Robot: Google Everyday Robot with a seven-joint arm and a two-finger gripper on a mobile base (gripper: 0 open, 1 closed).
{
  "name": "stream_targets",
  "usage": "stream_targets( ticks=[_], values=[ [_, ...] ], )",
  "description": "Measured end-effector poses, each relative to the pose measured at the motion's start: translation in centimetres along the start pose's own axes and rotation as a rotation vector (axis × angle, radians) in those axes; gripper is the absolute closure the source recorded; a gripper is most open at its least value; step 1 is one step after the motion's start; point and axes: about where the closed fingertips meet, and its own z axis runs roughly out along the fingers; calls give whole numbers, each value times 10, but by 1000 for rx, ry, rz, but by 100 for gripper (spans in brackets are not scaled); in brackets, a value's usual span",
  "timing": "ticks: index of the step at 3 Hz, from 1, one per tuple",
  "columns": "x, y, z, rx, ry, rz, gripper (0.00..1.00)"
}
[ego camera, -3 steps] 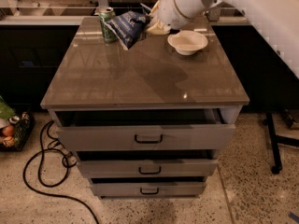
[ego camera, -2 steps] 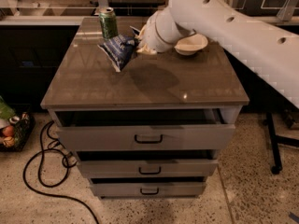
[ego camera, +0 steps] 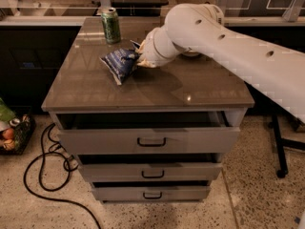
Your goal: Pick blue chip bag from paper bowl and place on counter
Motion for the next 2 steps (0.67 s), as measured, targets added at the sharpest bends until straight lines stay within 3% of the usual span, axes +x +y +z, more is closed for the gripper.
stream_targets(
  ticks=[1,2],
  values=[
    [-1,1,2,-3,-1,-1,53],
    [-2,2,3,-6,-2,-2,30]
  ],
)
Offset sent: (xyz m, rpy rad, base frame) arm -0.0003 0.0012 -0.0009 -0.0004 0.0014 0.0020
